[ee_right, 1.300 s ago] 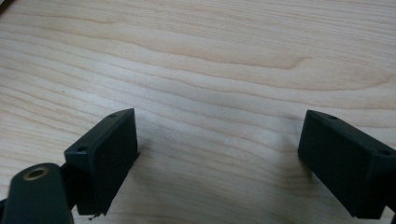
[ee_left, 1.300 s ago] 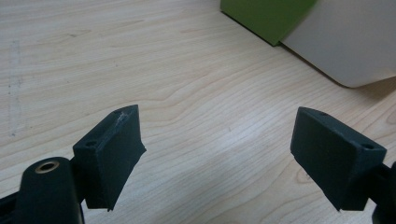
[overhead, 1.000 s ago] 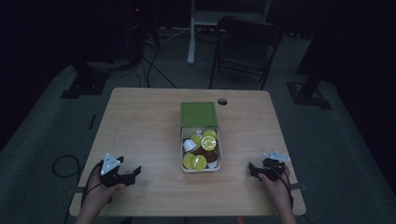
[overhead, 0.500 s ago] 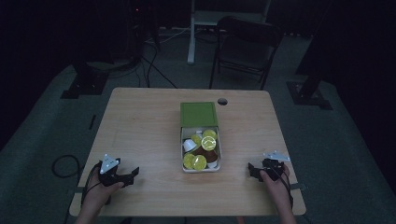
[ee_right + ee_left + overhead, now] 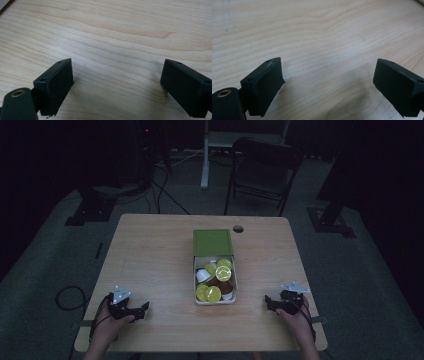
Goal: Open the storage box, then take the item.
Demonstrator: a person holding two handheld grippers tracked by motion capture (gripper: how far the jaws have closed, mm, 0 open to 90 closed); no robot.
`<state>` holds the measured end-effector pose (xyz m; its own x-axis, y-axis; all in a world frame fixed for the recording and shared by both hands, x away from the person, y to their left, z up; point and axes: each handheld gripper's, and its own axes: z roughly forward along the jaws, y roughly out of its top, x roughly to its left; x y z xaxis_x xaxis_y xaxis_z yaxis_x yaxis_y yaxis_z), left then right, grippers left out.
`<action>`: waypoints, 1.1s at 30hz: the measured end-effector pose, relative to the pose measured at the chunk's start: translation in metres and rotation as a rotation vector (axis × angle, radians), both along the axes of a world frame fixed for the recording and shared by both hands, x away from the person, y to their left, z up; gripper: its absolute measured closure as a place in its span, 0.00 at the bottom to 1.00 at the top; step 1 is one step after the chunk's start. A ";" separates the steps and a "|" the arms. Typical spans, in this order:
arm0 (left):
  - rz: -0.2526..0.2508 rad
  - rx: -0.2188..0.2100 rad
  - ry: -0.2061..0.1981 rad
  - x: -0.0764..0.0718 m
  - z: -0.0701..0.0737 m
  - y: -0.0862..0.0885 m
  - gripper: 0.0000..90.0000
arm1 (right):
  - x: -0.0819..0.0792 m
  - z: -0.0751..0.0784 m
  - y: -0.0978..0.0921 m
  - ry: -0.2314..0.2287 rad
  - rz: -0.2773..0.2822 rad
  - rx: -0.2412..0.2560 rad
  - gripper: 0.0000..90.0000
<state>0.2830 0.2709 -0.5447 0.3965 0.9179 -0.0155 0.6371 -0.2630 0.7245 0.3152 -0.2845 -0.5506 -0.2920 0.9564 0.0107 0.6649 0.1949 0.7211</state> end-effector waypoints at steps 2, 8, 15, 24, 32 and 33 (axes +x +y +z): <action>-0.005 0.027 0.021 0.000 -0.001 -0.002 0.11 | 0.000 0.000 0.000 0.000 0.001 0.000 0.12; -0.008 0.039 0.020 0.000 -0.001 -0.003 0.11 | -0.003 0.000 0.002 -0.001 0.003 0.016 0.12; -0.004 0.040 0.018 0.000 -0.001 -0.004 0.11 | -0.007 0.002 0.009 0.007 0.004 0.024 0.14; 0.010 0.042 0.019 -0.001 -0.001 -0.005 0.12 | -0.012 0.023 0.022 -0.015 0.016 0.063 0.14; 0.010 0.040 0.018 -0.001 -0.001 -0.004 0.12 | -0.018 0.045 0.039 -0.047 0.082 0.083 0.14; 0.010 0.040 0.018 -0.001 -0.001 -0.004 0.12 | -0.019 0.048 0.042 -0.051 0.096 0.085 0.14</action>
<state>0.2819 0.2664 -0.5458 0.3874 0.9218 0.0146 0.6526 -0.2853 0.7019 0.2957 -0.2428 -0.5031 -0.3845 0.9202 0.0731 0.6081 0.1929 0.7701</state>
